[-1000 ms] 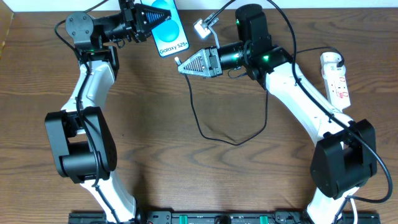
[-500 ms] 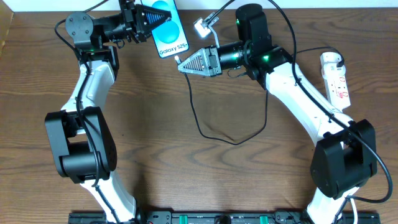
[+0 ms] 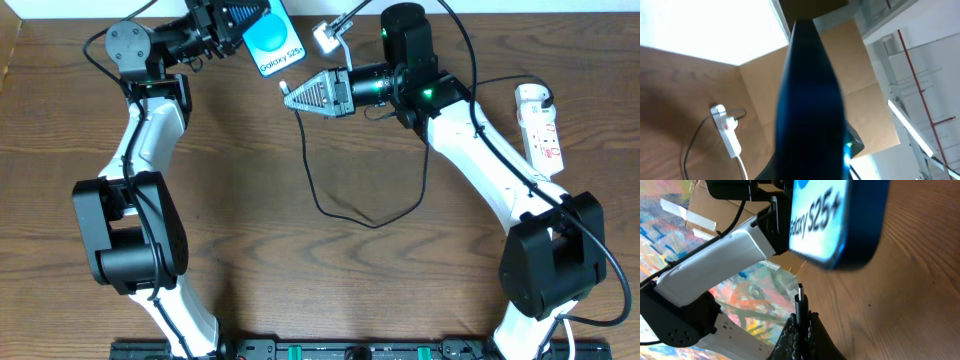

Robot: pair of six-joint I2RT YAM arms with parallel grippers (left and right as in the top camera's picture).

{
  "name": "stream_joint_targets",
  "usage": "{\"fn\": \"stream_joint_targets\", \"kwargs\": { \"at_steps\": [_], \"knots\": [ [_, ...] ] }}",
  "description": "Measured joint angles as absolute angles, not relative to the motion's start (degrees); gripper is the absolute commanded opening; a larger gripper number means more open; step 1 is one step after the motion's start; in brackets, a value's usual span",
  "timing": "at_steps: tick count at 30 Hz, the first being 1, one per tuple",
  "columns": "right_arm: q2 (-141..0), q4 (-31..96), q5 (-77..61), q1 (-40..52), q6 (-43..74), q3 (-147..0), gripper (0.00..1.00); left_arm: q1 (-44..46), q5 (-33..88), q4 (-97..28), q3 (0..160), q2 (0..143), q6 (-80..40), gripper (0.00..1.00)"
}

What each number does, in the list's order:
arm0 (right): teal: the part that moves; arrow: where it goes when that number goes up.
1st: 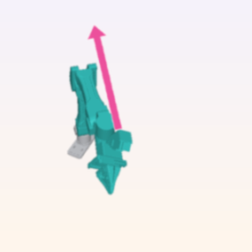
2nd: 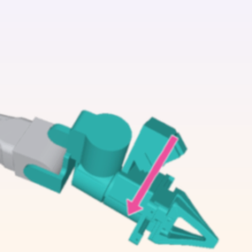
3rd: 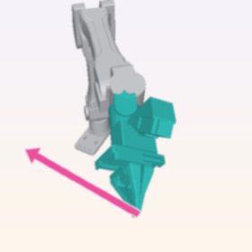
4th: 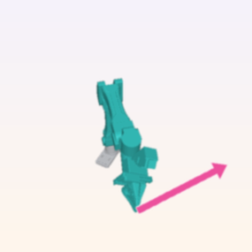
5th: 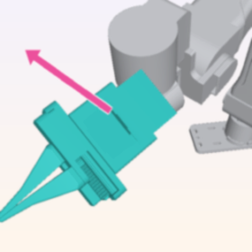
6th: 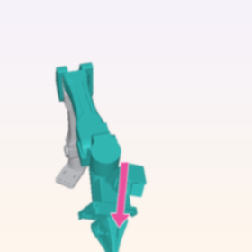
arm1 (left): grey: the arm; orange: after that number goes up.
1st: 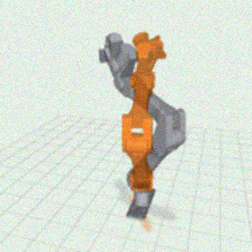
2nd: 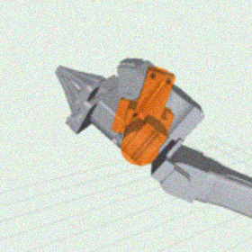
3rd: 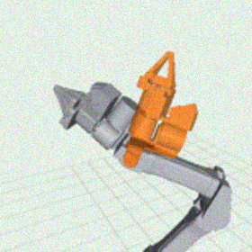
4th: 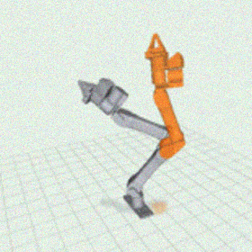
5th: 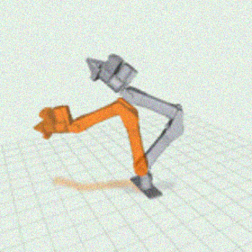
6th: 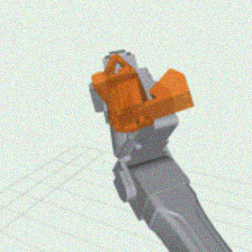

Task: Plug charger to phone and switch on socket
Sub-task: 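Grasp the cable plug with the right gripper and lift it toward the phone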

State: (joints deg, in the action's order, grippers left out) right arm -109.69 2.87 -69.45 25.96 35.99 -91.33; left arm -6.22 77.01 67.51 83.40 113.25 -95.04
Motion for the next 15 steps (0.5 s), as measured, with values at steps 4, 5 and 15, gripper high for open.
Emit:
{"fn": "stream_joint_targets", "kwargs": {
  "at_steps": [4,5,15],
  "knots": [
    [-109.7,2.0,-69.8,25.8,37.0,-91.3,0.01,-6.4,75.6,67.5,83.4,113.3,-94.4,0.07],
    [-109.7,1.8,-70.0,25.6,37.1,-91.3,0.01,-6.5,75.4,67.5,83.4,113.3,-94.3,0.07],
    [-109.7,-0.7,-71.2,23.3,38.6,-91.3,0.01,-7.0,76.1,67.5,83.4,113.3,-94.2,0.07]
  ]
}}
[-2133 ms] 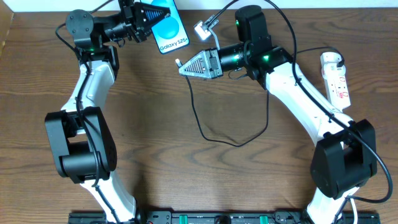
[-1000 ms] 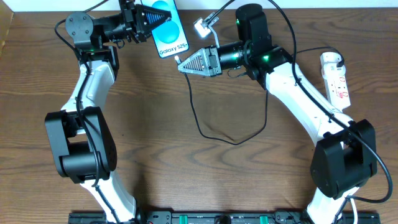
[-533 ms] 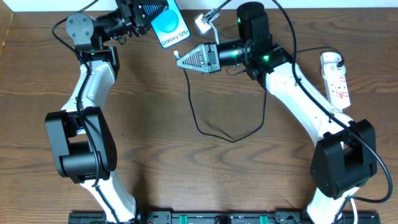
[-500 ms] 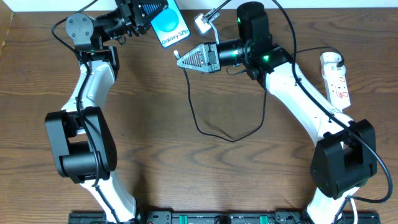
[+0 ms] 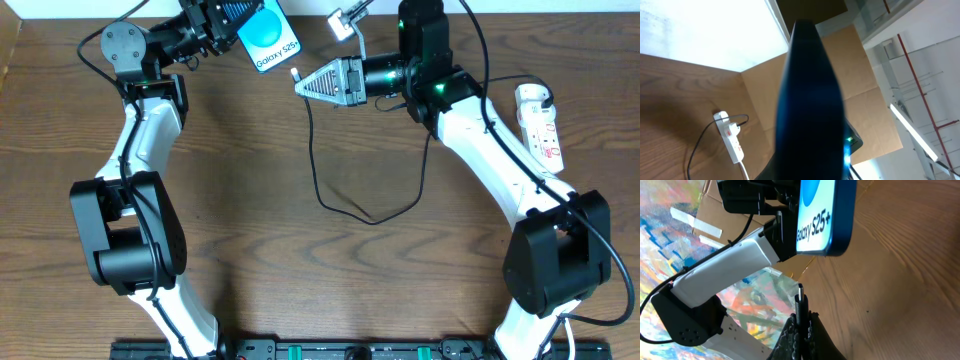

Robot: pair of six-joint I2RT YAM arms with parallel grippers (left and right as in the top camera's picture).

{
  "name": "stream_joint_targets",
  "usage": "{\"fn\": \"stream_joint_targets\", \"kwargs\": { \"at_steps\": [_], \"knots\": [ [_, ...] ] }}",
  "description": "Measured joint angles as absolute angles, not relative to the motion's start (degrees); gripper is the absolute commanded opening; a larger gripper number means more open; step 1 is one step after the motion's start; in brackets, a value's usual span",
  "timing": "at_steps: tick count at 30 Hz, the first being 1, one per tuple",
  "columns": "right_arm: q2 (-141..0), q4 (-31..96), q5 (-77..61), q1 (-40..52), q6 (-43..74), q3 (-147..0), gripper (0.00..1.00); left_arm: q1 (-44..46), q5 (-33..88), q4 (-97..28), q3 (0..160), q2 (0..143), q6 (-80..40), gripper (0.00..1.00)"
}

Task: Plug charger to phone and switch on socket
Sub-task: 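Grasp the cable plug with the right gripper and lift it toward the phone, then push the USB-C plug up into the phone's bottom port with the right gripper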

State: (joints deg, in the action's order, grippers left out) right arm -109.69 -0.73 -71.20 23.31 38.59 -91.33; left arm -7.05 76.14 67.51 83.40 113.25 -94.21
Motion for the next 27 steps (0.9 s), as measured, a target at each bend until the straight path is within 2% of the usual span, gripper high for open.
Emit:
{"fn": "stream_joint_targets", "kwargs": {
  "at_steps": [27],
  "knots": [
    [-109.7,1.1,-71.2,23.5,38.7,-91.3,0.01,-5.1,78.6,67.0,83.4,113.3,-94.3,0.07]
  ]
}}
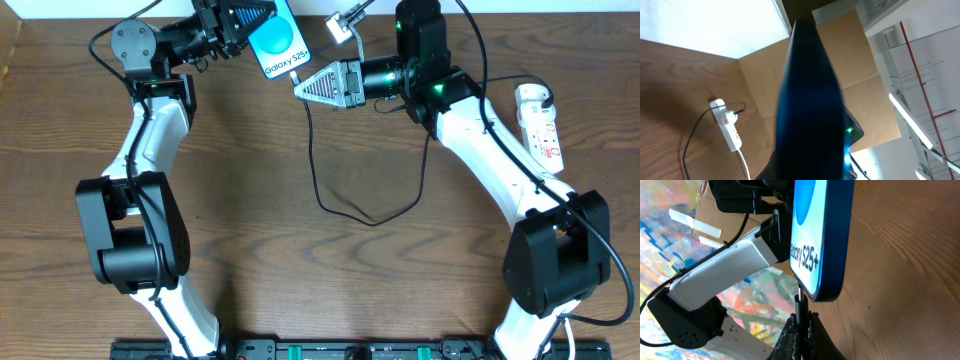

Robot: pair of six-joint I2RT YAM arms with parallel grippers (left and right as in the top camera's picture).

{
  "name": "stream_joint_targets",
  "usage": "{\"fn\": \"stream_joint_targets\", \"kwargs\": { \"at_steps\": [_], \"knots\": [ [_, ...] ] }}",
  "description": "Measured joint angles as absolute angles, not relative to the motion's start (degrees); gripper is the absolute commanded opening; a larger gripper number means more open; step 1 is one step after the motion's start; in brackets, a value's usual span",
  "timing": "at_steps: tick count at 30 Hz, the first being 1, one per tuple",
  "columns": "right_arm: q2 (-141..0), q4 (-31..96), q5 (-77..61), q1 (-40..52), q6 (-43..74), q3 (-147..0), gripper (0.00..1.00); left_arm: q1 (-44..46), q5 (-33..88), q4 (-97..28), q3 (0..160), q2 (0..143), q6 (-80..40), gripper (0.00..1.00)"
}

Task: Plug charger to phone and switch on socket
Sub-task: 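Push the USB-C plug up into the phone's bottom port with the right gripper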

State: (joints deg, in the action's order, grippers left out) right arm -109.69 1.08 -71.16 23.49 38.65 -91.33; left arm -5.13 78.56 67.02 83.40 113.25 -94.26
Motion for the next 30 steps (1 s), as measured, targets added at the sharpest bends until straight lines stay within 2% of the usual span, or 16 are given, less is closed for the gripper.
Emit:
{"fn": "stream_joint_targets", "kwargs": {
  "at_steps": [30],
  "knots": [
    [-109.7,1.4,-70.7,23.9,39.9,-91.3,0.01,-4.2,79.4,67.0,83.4,113.3,-94.7,0.07]
  ]
}}
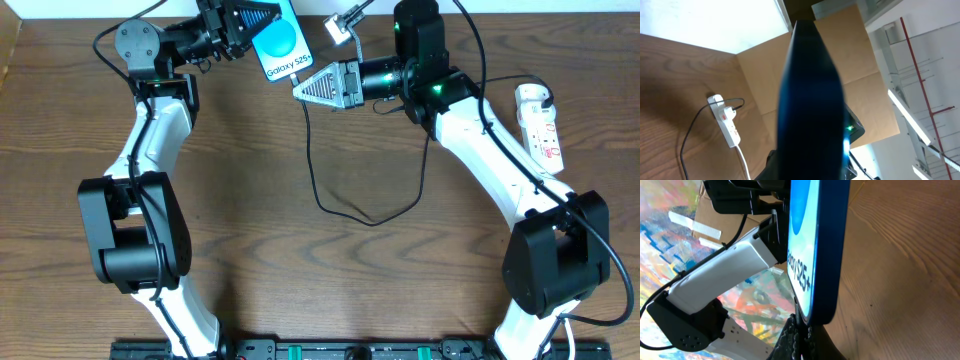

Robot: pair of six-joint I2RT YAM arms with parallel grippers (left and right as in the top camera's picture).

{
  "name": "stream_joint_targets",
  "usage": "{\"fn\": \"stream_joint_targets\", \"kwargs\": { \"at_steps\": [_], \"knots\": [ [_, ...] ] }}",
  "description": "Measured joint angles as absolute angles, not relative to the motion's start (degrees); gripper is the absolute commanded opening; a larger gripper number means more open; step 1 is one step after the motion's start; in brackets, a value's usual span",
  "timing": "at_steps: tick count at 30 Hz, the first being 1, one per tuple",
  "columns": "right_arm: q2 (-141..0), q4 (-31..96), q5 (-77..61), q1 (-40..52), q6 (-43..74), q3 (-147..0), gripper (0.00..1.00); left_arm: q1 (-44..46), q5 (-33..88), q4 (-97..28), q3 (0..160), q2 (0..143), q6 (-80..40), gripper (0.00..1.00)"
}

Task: Plug charger to phone and switch on socket
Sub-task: 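Push the USB-C plug up into the phone's bottom port with the right gripper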

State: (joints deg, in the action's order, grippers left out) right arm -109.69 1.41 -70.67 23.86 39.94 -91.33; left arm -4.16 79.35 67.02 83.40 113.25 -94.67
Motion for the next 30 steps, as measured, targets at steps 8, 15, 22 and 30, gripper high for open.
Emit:
{"fn": "stream_joint_targets", "kwargs": {
  "at_steps": [8,15,22,30],
  "knots": [
    [-109.7,-1.2,-70.6,23.9,42.2,-91.2,0.01,-3.6,78.4,67.0,83.4,113.3,-94.6,0.07],
    [-109.7,-2.6,-70.7,23.9,44.1,-91.0,0.01,-2.7,77.6,67.0,83.4,113.3,-94.5,0.07],
    [-109.7,-2.9,-70.5,23.9,44.8,-91.0,0.01,-2.7,77.6,67.0,83.4,113.3,-94.5,0.07],
    [-109.7,5.6,-68.5,23.8,43.4,-91.2,0.29,-2.4,80.8,66.9,83.4,113.3,-94.0,0.07]
  ]
}}
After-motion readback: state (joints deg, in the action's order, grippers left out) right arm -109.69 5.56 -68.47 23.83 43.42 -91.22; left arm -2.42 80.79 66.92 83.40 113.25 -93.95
